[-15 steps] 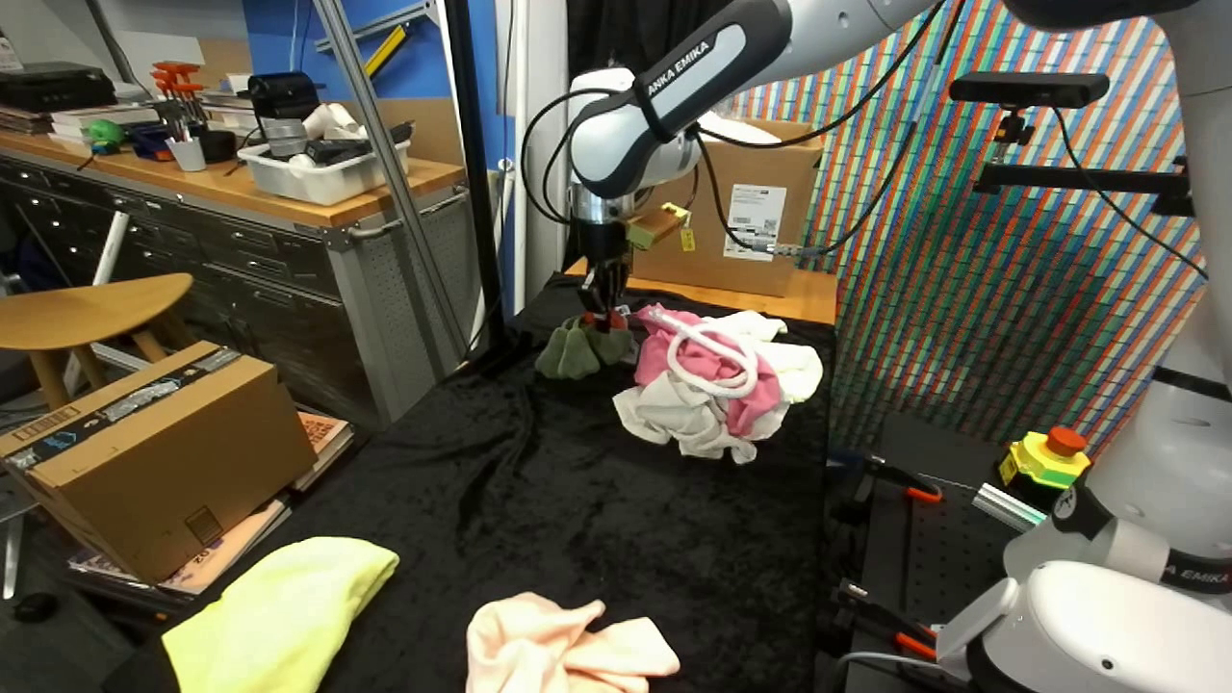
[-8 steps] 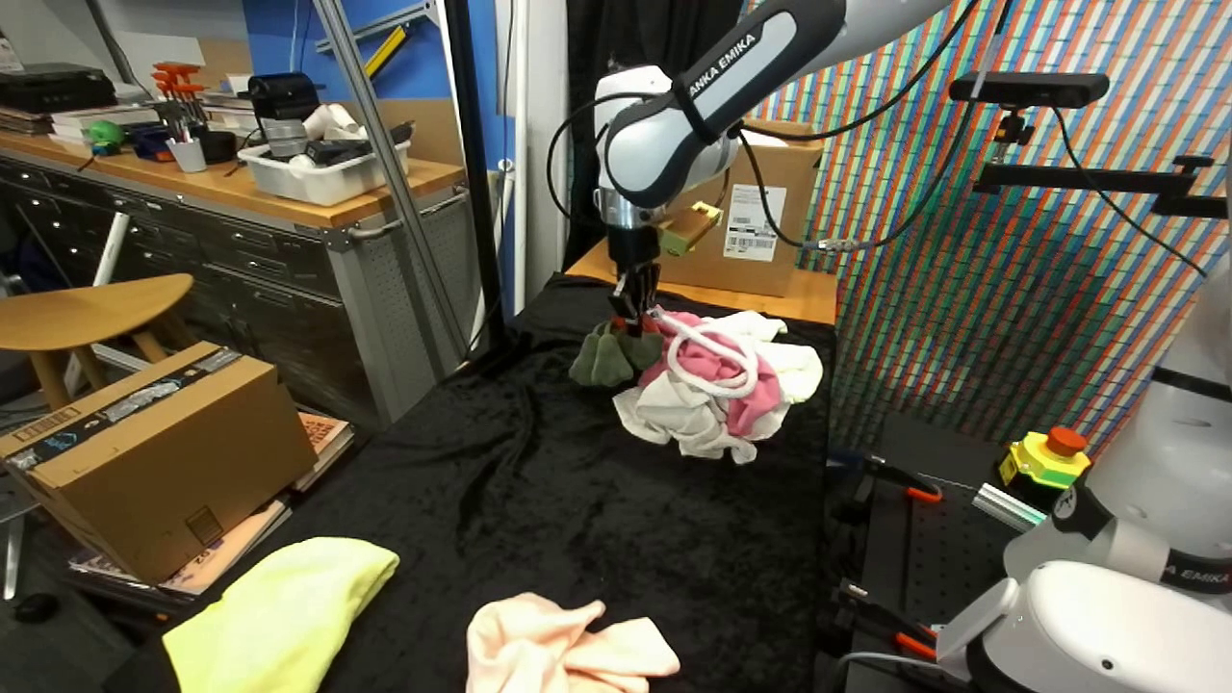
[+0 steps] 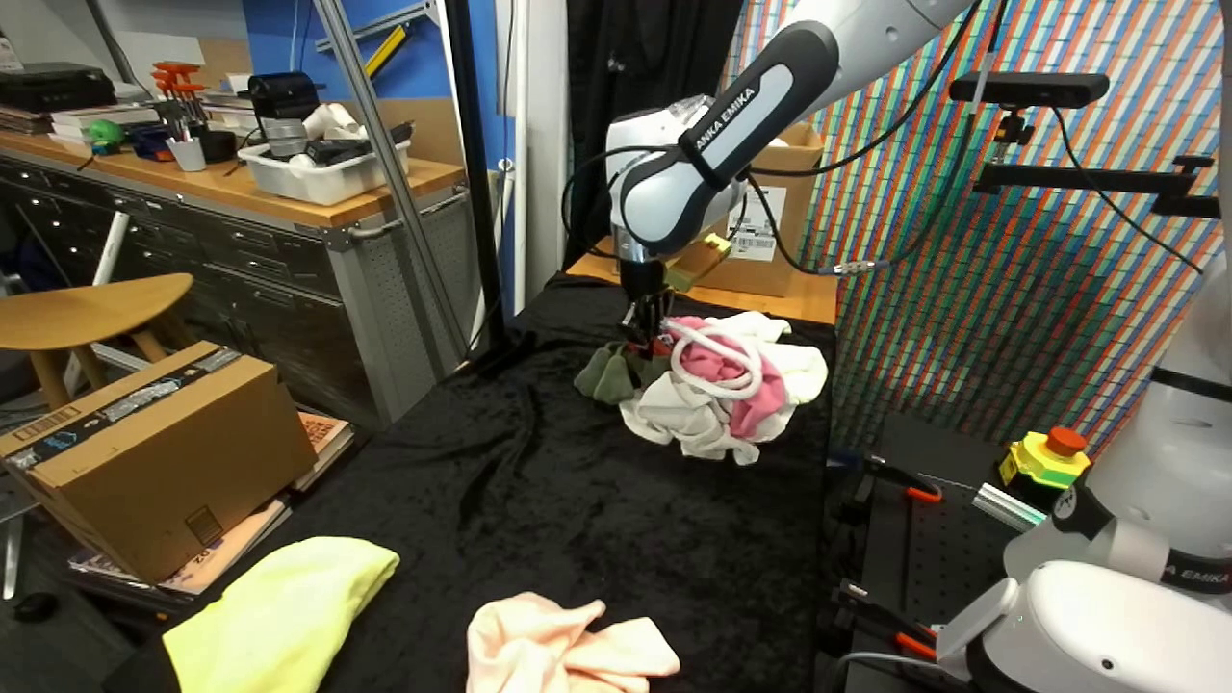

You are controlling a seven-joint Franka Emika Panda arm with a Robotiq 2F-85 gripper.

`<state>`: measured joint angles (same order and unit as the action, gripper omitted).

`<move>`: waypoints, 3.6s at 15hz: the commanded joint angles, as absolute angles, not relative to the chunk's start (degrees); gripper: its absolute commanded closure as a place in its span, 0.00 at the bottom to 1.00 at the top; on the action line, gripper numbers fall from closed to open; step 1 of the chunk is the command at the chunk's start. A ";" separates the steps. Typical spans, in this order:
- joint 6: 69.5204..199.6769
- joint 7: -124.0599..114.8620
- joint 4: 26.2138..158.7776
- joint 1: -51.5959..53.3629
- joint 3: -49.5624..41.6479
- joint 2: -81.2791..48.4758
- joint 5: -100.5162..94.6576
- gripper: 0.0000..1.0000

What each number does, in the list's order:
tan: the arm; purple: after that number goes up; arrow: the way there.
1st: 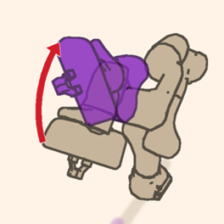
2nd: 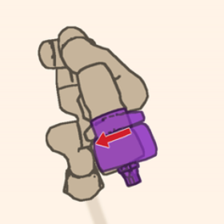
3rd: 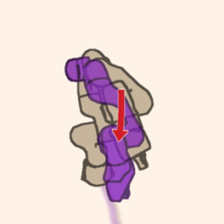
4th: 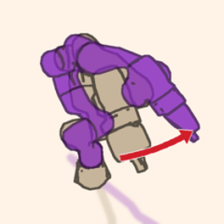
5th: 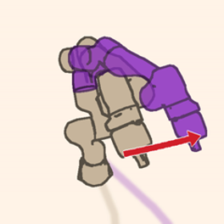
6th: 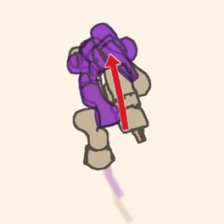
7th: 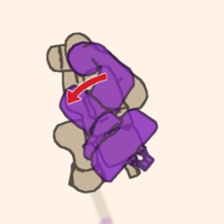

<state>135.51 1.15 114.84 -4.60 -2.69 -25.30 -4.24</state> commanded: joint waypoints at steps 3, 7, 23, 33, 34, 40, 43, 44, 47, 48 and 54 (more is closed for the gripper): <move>136.31 -0.36 117.34 -4.46 -4.24 -24.16 -4.02 0.93; 136.98 0.96 117.21 -4.59 -3.14 -23.78 -2.64 0.59; 134.26 3.57 116.94 -0.36 1.73 -16.30 -3.21 0.00; 134.83 4.65 114.54 8.65 7.86 -21.85 -4.87 0.00; 135.11 4.66 114.13 9.23 8.21 -22.79 -5.04 0.00; 135.63 3.14 108.81 14.44 10.41 -28.36 -6.14 0.00; 134.99 2.65 104.62 17.11 10.98 -31.47 -6.82 0.00; 134.97 2.43 103.02 18.02 10.89 -32.81 -7.23 0.00; 134.53 2.38 99.08 20.11 10.91 -35.33 -7.63 0.00; 134.61 2.32 97.78 20.68 10.80 -36.21 -7.91 0.00; 135.14 2.40 90.82 22.89 10.45 -40.28 -9.60 0.00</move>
<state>135.46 3.12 95.74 21.76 10.78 -37.62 -8.06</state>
